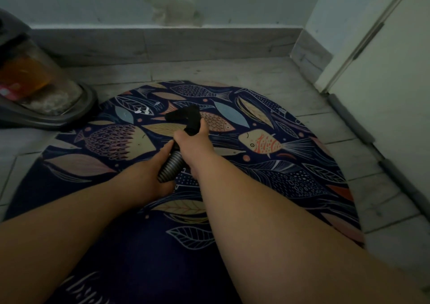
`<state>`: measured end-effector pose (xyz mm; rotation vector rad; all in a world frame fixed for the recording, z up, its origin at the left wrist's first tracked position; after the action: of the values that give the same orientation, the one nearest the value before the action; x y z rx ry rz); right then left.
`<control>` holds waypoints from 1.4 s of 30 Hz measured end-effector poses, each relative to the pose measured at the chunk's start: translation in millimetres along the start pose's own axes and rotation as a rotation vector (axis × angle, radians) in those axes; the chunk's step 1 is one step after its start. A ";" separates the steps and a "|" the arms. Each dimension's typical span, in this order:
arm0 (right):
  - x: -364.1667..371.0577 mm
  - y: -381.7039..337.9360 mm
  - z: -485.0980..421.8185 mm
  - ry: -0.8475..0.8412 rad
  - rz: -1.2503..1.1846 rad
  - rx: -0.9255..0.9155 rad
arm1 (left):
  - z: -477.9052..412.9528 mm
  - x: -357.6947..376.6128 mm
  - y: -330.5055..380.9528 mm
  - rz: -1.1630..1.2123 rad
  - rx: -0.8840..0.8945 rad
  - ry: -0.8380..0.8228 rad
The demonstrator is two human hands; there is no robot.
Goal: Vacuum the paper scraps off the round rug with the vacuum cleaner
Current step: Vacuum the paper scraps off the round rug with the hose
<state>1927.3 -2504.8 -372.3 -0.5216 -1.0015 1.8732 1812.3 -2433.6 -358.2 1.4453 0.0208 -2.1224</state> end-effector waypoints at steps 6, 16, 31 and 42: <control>-1.1 -1.5 -4.7 -0.009 -0.023 0.009 | -5.4 -0.1 0.0 0.029 -0.013 -0.010; 18.2 -7.5 -9.4 -0.007 0.010 -0.033 | -6.6 -7.2 -13.6 0.071 -0.080 -0.001; 60.3 -10.4 -6.2 -0.090 0.016 -0.020 | 16.6 -23.7 -35.8 0.074 -0.204 -0.020; 88.5 -6.6 -6.7 -0.169 0.057 0.040 | 23.1 -25.6 -58.8 0.050 -0.255 -0.009</control>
<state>1892.2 -2423.2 -366.3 -0.3768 -1.0663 2.0102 1772.3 -2380.3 -343.8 1.2730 0.2414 -2.0033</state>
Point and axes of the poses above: each hand's wrist, its own z-axis away from the middle knuckle, its own x-axis out of the palm, y = z × x, the point moved 2 cm from there along -z, towards the middle knuckle, and after that the axes turned 11 degrees about -z, right-handed, at the moved point
